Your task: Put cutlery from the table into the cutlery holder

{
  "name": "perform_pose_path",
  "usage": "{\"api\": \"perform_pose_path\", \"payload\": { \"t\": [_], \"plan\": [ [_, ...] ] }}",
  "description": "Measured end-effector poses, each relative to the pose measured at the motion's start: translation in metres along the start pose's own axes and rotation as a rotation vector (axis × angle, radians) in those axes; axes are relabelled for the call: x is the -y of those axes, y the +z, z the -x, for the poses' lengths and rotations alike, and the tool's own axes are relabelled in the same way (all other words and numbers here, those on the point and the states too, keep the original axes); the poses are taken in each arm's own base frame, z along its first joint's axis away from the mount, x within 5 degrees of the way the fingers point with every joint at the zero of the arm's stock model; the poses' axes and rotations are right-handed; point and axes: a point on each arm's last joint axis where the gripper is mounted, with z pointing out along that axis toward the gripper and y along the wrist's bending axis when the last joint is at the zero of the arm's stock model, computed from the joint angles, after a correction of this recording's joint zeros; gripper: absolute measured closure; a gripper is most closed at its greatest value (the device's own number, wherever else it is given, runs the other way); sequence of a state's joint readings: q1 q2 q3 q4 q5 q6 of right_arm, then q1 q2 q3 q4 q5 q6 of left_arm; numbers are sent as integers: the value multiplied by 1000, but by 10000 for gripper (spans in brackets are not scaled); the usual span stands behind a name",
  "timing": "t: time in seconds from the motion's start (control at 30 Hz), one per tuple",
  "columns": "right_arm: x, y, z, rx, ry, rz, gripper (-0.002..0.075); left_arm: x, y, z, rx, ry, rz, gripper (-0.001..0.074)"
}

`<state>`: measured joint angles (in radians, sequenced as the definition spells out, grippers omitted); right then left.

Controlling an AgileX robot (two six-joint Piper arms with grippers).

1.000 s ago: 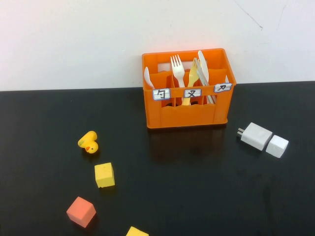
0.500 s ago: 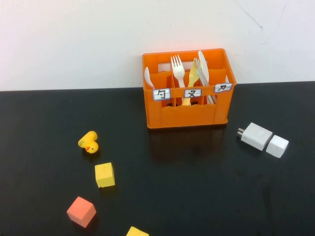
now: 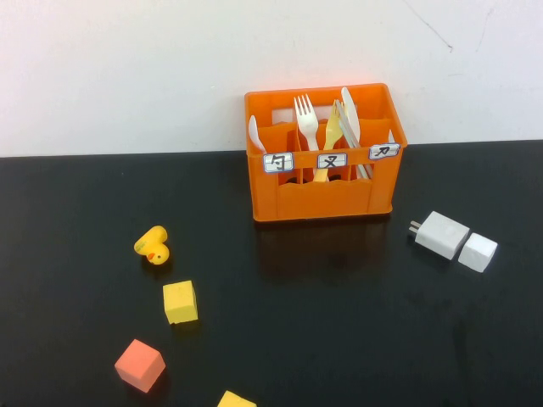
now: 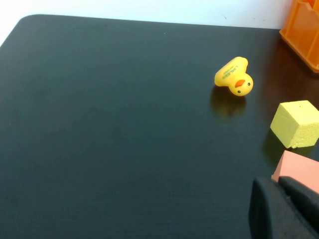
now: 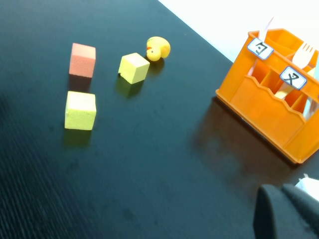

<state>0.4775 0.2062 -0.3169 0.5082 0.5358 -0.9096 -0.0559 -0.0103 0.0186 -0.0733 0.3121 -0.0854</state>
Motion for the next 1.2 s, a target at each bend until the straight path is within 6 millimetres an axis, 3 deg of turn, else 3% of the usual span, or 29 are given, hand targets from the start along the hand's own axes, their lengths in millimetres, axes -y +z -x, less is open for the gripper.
{"api": "perform_pose_path", "payload": {
  "t": [0.67,0.9,1.2],
  "plan": [
    [-1,-5,0,29,-5,-23,728,0,0,0,0,0,0,736],
    [-3,-26,3,129,12,-235,728,0,0,0,0,0,0,736],
    [11,-30,5,104,50,-566,728,0,0,0,0,0,0,736]
  ]
}}
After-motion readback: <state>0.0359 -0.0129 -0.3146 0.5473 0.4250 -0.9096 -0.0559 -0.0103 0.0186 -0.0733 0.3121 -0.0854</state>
